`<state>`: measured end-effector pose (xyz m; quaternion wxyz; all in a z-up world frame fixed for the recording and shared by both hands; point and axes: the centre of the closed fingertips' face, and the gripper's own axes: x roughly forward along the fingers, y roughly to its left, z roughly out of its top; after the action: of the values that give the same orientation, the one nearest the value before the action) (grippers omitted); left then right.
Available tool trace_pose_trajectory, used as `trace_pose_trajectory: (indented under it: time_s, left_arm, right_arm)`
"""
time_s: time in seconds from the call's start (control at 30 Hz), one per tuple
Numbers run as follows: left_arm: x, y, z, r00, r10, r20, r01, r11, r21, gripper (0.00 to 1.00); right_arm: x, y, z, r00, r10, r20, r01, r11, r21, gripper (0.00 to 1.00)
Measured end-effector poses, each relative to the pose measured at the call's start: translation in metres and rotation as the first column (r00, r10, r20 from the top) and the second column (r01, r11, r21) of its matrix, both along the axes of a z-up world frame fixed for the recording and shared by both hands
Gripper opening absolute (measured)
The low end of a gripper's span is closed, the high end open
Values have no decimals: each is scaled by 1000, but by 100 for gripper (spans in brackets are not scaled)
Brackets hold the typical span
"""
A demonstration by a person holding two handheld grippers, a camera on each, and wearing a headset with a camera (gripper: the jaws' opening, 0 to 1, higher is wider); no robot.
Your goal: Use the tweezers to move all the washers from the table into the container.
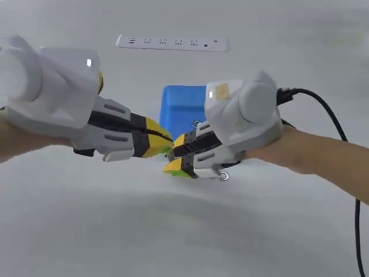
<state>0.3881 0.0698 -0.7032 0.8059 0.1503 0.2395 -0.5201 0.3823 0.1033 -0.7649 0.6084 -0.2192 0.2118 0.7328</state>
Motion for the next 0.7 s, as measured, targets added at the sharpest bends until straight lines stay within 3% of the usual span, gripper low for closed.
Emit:
trace_pose_trajectory:
  time_s: [0.33, 0.4, 0.5, 0.57, 0.6, 0.7]
  left_arm:
    - [-1, -1, -2, 1000, -11, 0, 11, 1000, 9, 5]
    - [-1, -1, -2, 1000, -10, 0, 10, 1000, 10, 5]
    - [0, 0, -3, 1000, 11, -27, -11, 1000, -15, 6]
    - [1, 1, -4, 1000, 17, -16, -17, 1000, -14, 6]
    - [0, 1, -5, 999, 24, -37, -25, 1000, -18, 6]
    - [-2, 1, -8, 999, 22, -30, -22, 1000, -4, 7]
  right_arm:
    - [1, -1, -9, 999, 25, 26, -25, 999, -23, 11]
    - [1, -1, -9, 998, 33, 49, -33, 999, -17, 11]
    - [1, -2, -9, 997, 33, 67, -32, 999, -5, 10]
    - [1, -1, -9, 995, 29, 92, -30, 1000, 1, 9]
    - [0, -1, -9, 995, 28, 96, -28, 1000, 3, 9]
    - [0, -1, -8, 994, 20, 107, -21, 1000, 10, 9]
